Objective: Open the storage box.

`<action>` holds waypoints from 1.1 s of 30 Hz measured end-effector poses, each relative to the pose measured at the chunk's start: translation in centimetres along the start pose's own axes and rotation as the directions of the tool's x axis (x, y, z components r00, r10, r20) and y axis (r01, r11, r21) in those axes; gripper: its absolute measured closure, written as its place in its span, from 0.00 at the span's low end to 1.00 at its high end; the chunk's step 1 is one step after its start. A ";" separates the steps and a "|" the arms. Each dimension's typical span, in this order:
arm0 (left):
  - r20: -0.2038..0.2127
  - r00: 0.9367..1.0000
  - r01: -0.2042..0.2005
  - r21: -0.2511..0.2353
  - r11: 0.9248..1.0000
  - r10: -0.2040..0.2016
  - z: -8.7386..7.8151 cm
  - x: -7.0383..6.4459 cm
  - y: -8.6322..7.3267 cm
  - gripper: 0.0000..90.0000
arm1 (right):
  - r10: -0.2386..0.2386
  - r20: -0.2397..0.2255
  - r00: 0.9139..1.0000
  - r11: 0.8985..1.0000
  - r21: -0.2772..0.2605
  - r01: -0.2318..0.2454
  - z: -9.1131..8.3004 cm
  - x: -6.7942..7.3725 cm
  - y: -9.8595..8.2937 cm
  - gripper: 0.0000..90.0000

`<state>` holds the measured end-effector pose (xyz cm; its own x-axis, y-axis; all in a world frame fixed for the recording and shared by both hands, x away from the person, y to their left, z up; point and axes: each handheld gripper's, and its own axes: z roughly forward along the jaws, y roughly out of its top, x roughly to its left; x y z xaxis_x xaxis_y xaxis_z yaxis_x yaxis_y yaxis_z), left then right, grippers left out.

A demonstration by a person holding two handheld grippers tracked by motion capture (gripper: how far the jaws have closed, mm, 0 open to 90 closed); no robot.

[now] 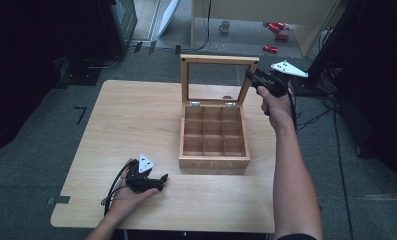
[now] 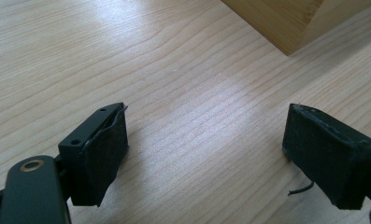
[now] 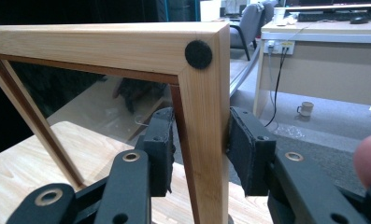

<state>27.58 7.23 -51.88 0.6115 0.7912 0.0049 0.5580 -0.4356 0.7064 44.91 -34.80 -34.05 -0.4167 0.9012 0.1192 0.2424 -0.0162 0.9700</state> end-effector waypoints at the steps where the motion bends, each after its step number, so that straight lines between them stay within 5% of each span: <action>1: 0.000 1.000 0.000 0.001 1.000 0.000 0.0 0.0 0.0 0.16 | 0.001 0.006 1.000 1.000 0.001 -0.001 0.2 0.0 0.1 0.71; 33: 0.001 1.000 0.000 -0.003 1.000 0.000 0.0 0.0 0.0 0.16 | 0.097 0.153 0.984 0.989 0.094 -0.112 6.4 -1.6 2.0 0.74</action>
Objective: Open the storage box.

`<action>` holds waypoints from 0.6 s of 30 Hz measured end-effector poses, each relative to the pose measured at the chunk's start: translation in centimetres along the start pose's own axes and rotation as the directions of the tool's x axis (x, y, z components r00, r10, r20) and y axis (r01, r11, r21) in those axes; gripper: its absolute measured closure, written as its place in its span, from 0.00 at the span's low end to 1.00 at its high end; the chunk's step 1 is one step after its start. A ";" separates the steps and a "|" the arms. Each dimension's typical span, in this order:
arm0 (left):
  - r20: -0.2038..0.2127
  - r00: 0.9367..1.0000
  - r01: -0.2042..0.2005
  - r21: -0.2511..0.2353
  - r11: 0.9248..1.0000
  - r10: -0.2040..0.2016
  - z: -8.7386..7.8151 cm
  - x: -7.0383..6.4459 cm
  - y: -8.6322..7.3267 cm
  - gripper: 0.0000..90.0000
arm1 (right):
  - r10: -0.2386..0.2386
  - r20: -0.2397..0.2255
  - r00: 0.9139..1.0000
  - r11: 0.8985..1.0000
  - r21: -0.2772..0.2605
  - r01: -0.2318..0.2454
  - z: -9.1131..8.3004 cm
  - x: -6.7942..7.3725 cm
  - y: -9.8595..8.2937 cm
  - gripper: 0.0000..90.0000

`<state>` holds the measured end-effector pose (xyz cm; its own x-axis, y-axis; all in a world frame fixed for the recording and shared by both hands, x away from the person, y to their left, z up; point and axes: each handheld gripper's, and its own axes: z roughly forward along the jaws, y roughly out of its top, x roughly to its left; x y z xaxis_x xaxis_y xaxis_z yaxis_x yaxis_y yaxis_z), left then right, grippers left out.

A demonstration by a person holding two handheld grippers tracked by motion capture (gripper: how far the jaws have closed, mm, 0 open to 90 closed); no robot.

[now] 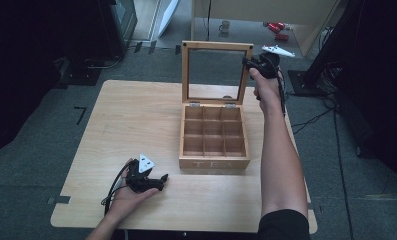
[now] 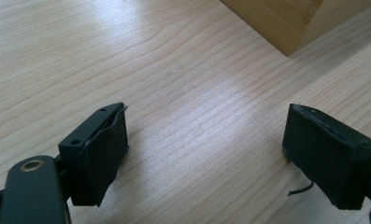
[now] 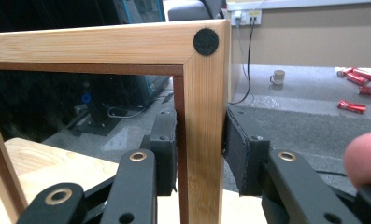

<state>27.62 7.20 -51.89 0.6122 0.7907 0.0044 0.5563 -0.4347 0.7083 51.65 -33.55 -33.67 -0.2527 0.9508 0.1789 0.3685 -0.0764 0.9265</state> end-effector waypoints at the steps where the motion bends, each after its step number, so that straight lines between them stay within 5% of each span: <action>1: 0.000 1.000 0.000 0.000 1.000 0.000 0.0 0.0 0.0 0.16 | 0.002 0.005 1.000 1.000 0.005 -0.002 0.2 0.0 0.1 0.74; 13: 0.000 1.000 0.002 -0.002 1.000 -0.002 0.0 0.0 0.0 0.16 | 0.043 0.017 0.999 0.999 0.023 -0.044 1.3 -0.2 0.3 0.73; 18: 0.000 1.000 0.002 -0.001 1.000 -0.002 0.0 0.0 0.0 0.16 | 0.059 -0.015 0.998 0.998 0.028 -0.059 0.7 0.0 0.2 0.45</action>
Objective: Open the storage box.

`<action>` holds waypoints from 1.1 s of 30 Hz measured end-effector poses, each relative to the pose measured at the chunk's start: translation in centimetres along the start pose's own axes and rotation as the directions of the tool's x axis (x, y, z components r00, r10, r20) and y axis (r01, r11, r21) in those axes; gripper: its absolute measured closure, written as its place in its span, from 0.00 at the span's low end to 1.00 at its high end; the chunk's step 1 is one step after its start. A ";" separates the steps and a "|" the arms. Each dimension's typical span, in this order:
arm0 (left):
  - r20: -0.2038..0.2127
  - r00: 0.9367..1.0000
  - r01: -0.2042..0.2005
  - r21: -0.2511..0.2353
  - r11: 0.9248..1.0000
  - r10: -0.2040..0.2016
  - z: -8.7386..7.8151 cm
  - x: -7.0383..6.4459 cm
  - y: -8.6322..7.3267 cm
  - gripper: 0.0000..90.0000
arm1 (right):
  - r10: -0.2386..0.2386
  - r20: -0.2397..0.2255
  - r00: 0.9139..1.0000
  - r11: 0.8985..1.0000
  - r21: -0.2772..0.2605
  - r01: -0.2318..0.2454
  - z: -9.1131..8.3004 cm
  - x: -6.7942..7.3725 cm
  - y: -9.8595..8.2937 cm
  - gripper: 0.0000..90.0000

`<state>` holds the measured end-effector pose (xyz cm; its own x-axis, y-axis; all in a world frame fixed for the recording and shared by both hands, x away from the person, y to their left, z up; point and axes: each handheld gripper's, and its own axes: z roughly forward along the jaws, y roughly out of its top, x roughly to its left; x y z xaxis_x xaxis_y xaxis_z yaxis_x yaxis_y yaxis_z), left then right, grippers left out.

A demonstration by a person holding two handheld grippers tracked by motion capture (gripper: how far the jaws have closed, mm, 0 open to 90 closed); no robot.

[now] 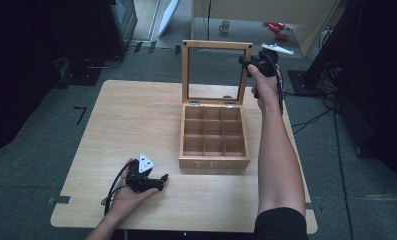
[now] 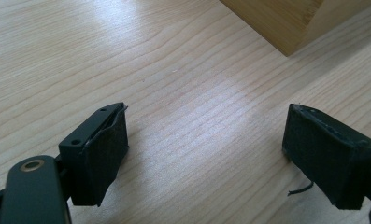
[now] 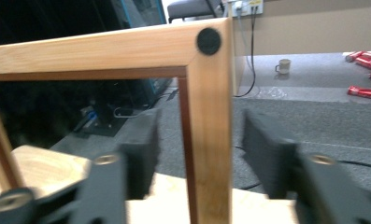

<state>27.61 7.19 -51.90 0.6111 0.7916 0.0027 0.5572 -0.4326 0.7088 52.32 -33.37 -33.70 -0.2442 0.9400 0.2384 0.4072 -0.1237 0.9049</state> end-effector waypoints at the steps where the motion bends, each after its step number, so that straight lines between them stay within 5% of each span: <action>1: 0.000 1.000 0.000 0.000 1.000 0.000 0.0 0.0 0.0 0.16 | -0.013 0.003 1.000 1.000 0.006 0.013 -0.2 0.2 0.0 0.41; 7: 0.001 1.000 -0.001 0.002 1.000 0.001 0.0 0.0 0.0 0.17 | -0.036 -0.012 0.999 0.999 0.009 0.036 -2.3 1.2 -0.5 0.15; 22: 0.001 1.000 -0.005 0.002 1.000 0.005 -0.1 0.0 0.0 0.17 | -0.123 -0.017 0.992 0.992 0.016 0.123 -10.0 2.7 -4.5 0.06; 33: 0.001 1.000 -0.007 0.001 1.000 0.007 -0.1 0.0 0.0 0.17 | -0.144 0.015 0.989 0.989 0.030 0.144 -14.6 2.3 -8.2 0.05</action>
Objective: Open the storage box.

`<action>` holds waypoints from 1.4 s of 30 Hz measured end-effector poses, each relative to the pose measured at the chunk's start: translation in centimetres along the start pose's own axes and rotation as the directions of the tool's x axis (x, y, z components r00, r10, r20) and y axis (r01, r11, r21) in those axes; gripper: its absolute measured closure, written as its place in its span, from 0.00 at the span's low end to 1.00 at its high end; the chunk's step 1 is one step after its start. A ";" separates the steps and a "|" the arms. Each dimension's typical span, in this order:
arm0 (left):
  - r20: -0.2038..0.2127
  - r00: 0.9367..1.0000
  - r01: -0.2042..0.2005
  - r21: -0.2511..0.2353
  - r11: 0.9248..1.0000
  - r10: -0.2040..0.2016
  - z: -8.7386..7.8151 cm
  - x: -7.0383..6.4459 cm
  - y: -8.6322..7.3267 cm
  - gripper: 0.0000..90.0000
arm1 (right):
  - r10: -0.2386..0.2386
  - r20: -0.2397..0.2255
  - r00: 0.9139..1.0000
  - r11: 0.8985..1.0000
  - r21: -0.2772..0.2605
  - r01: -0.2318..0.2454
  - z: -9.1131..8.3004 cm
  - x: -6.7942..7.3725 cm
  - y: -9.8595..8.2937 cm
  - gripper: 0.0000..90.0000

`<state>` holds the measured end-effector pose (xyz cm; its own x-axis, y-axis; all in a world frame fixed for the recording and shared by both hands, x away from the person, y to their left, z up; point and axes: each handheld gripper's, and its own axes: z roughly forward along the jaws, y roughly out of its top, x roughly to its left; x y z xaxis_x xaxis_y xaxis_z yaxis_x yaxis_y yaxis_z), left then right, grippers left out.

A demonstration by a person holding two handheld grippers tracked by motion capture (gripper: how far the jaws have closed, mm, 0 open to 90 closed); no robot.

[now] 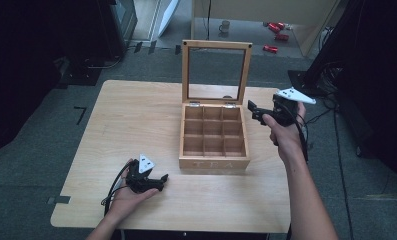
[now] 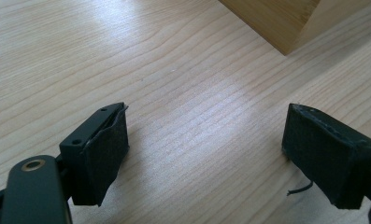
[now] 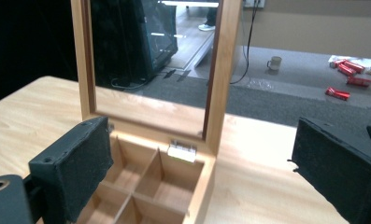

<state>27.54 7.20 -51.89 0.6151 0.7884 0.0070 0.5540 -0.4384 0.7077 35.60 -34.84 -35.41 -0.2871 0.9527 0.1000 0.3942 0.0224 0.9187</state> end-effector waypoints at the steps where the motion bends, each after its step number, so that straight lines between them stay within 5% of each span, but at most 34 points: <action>1: 0.000 1.000 -0.001 0.000 1.000 0.001 0.0 0.0 0.0 0.17 | -0.001 0.002 1.000 1.000 0.004 0.001 -0.3 0.0 -0.4 0.04; 26: -0.002 1.000 0.004 -0.002 1.000 -0.004 0.0 -0.1 0.0 0.17 | -0.011 0.071 0.997 0.996 0.091 0.004 -6.7 -0.2 -12.0 0.03; 42: -0.003 1.000 0.005 -0.001 1.000 -0.005 0.0 -0.1 0.0 0.17 | 0.003 0.175 0.985 0.982 0.184 -0.036 -9.7 -2.7 -17.8 0.03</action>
<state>27.49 7.14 -51.90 0.6105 0.7920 0.0054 0.5564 -0.4337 0.7088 20.85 -40.79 -48.35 -0.1290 0.9910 0.0346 0.5581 0.0437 0.8286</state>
